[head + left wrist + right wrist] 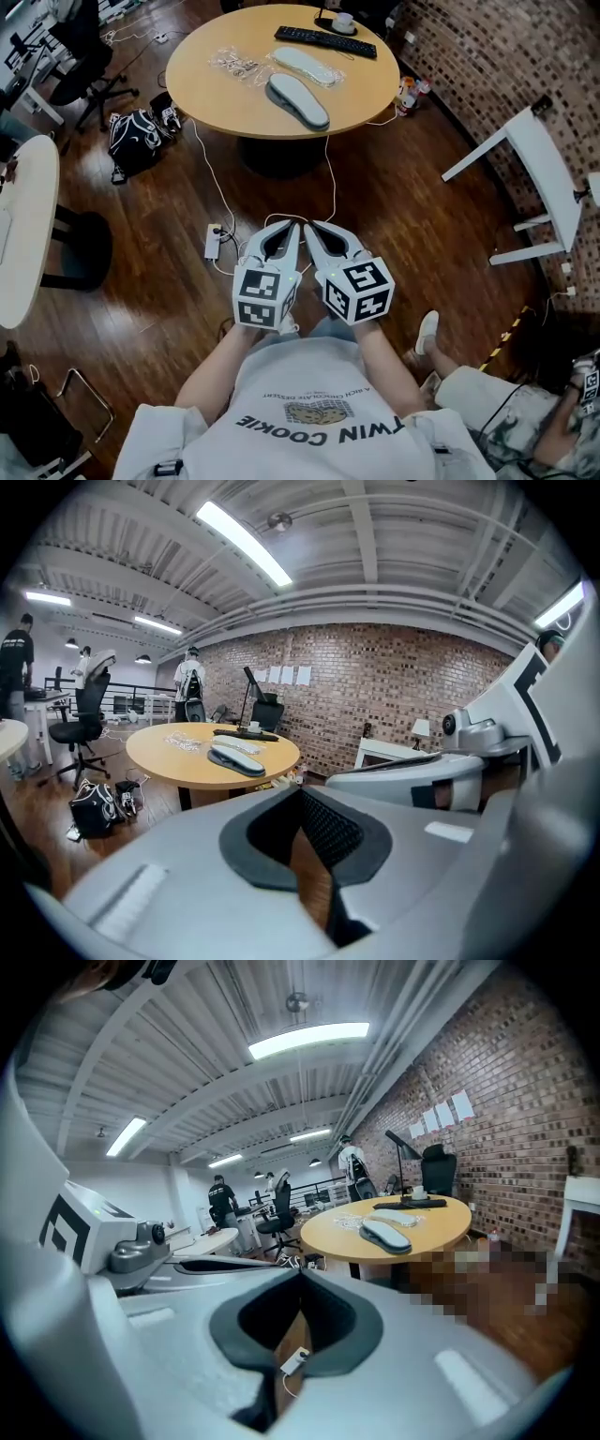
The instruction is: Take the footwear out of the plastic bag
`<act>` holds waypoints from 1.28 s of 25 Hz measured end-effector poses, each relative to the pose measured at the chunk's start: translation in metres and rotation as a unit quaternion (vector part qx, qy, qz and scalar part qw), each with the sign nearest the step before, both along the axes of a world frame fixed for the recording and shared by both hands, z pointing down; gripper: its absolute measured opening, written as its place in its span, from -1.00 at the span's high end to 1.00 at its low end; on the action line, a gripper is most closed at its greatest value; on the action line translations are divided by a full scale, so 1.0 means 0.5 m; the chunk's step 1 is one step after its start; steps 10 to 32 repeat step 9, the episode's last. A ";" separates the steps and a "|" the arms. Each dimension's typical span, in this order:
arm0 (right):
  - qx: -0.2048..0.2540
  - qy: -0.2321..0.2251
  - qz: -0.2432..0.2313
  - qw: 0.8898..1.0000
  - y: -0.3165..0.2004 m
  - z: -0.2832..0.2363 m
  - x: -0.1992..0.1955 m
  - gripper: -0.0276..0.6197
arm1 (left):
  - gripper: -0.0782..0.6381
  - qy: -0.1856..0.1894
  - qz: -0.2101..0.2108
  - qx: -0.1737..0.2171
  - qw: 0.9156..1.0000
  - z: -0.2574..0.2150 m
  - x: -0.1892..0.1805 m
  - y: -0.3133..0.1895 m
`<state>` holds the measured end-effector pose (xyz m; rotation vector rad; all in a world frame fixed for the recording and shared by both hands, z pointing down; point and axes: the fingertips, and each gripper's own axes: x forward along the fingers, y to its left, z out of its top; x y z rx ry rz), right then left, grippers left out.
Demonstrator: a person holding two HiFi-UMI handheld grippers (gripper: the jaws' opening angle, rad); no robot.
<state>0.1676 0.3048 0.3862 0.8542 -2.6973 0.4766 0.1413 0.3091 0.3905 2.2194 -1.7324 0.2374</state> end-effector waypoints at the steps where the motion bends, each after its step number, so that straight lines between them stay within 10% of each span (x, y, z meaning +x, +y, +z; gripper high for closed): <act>1: 0.002 -0.001 0.001 1.000 0.003 -0.005 0.001 0.91 | 0.77 0.000 0.003 0.001 1.000 -0.005 0.005 0.002; 32: 0.021 -0.005 0.011 1.000 0.031 -0.011 0.016 0.91 | 0.77 0.003 0.008 0.006 1.000 -0.001 0.020 0.029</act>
